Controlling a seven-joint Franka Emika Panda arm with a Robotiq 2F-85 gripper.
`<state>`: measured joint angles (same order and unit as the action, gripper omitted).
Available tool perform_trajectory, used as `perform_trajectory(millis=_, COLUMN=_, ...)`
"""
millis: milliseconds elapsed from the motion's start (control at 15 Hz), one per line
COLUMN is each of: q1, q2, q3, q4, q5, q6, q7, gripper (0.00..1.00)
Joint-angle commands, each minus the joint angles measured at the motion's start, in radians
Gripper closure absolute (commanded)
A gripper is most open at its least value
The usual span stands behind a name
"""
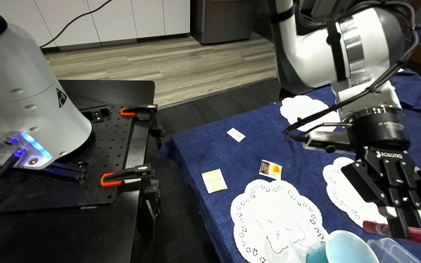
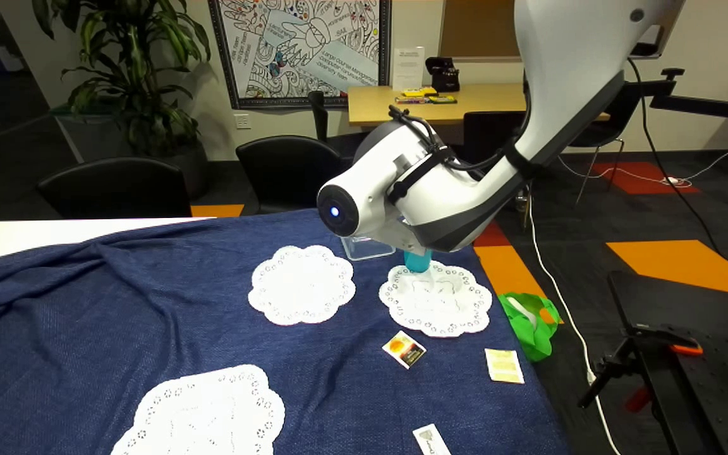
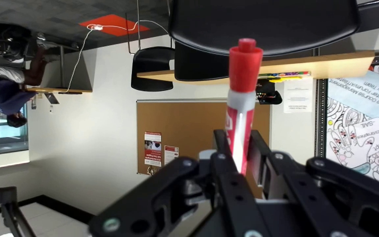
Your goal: Put the marker in the cup
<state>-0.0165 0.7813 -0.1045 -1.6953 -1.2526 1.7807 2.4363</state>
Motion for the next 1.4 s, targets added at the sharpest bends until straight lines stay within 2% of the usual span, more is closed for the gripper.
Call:
perform_trajectory(millis=0, q1=0.001, q2=0.089, q3=-0.008, q4=0.097, q5=0.001, q6=-0.061, q7=-0.037, gripper=0.95)
perform_trajectory(millis=600, q1=-0.018, q2=0.245, q3=-0.024, q4=0.248, q5=0.021, q6=-0.107, q7=-0.127, gripper=0.95)
perform_trajectory(millis=1333, q1=-0.011, q2=0.366, q3=-0.037, q4=0.408, q5=0.058, q6=-0.180, q7=-0.145, gripper=0.95)
